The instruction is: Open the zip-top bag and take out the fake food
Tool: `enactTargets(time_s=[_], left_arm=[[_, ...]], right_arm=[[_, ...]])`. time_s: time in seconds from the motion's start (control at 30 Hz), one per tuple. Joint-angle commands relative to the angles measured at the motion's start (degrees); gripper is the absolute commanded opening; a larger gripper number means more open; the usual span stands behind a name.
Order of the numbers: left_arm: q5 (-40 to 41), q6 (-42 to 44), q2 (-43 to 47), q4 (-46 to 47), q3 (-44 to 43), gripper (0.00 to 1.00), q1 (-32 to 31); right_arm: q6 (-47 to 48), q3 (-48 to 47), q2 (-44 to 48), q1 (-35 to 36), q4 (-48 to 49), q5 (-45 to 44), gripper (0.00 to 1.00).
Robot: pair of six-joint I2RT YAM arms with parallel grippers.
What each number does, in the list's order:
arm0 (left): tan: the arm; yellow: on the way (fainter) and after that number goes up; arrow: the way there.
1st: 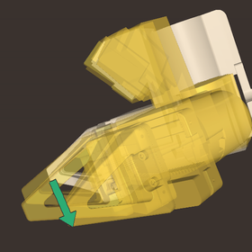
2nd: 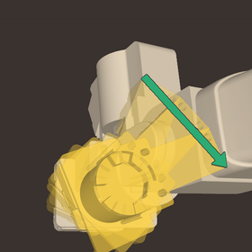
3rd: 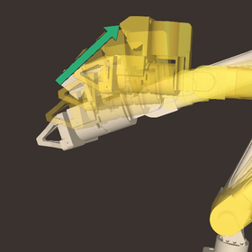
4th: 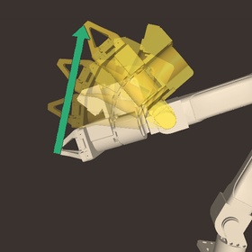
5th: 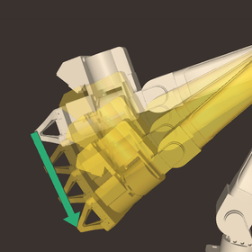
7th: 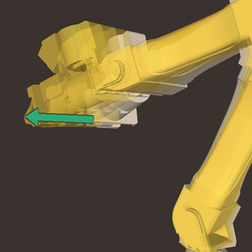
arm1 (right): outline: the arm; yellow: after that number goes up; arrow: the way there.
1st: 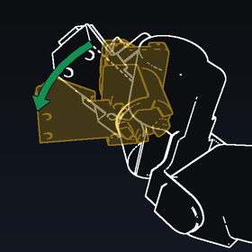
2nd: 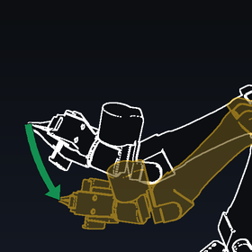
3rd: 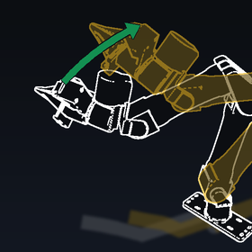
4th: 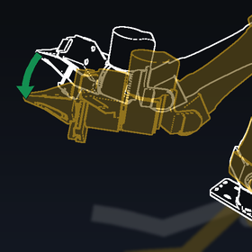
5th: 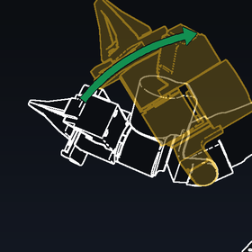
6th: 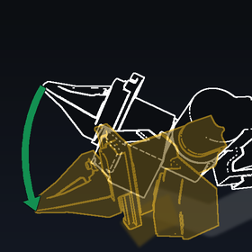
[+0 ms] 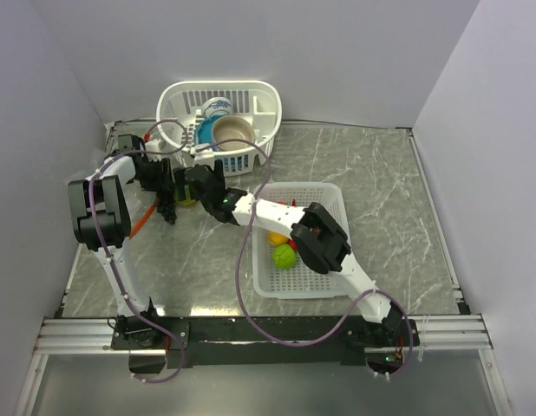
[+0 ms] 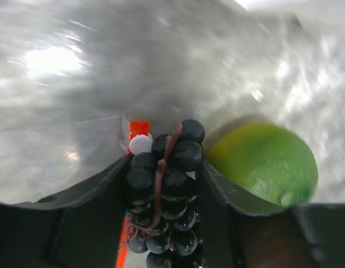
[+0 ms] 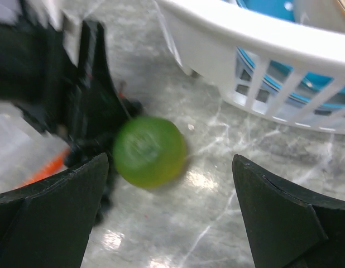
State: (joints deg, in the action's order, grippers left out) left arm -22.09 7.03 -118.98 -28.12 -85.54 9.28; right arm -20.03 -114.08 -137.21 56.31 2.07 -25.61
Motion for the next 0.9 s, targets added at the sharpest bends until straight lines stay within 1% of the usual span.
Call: enactTargets(time_s=[0.0, 0.07, 0.17, 0.3, 0.43, 0.5, 0.57, 0.63, 0.67, 0.7, 0.8, 0.87], left_arm=[[-11.04, 8.08, 0.94, -8.7, -0.94, 0.51, -5.76], [-13.23, 10.02, 1.9, -10.81, -0.51, 0.52, -6.9], [-15.43, 16.68, 3.84, -14.59, 2.12, 0.53, -8.4], [-16.49, 21.35, 6.12, -16.62, 8.26, 0.54, -8.93], [-16.32, 22.95, 9.02, -16.97, 12.4, 0.55, -8.49], [-15.97, 22.77, 9.99, -17.14, 13.2, 0.57, -7.88], [-16.06, 22.42, 11.4, -18.71, 12.77, 0.66, -6.47], [-17.45, 23.2, 13.15, -20.74, 11.45, 0.69, -5.42], [-17.9, 23.47, 13.77, -22.92, 11.01, 0.76, -5.24], [-18.34, 23.82, 14.56, -23.82, 10.57, 0.99, -5.06], [-17.91, 23.47, 18.94, -24.62, 11.53, 0.97, -4.53], [-15.81, 23.03, 20.71, -24.09, 12.58, 0.97, -4.01]], right_arm=[[-1.59, -2.37, -0.87, -0.06, -1.54, -0.15, 1.0], [-1.76, -2.2, -0.69, -0.06, -1.71, -0.41, 1.0], [-2.2, -0.89, 0.01, 0.02, -3.56, -1.28, 1.0], [-3.34, 3.68, 2.38, -0.15, -4.96, -2.6, 1.0], [-5.19, 7.46, 4.49, -0.06, -8.65, -6.38, 1.0], [-5.8, 8.52, 5.19, 0.29, -10.49, -8.75, 1.0], [-6.07, 10.19, 5.98, 0.46, -11.03, -9.81, 1.0], [-6.51, 10.98, 6.07, 0.46, -11.82, -10.25, 1.0], [-6.77, 10.73, 5.9, 0.46, -12.43, -10.34, 1.0], [-6.86, 10.55, 5.64, 0.46, -13.39, -10.34, 1.0], [-6.95, 10.11, 4.67, 0.46, -13.67, -10.43, 1.0], [-6.42, 9.76, 4.32, 0.38, -13.67, -10.43, 1.0]])
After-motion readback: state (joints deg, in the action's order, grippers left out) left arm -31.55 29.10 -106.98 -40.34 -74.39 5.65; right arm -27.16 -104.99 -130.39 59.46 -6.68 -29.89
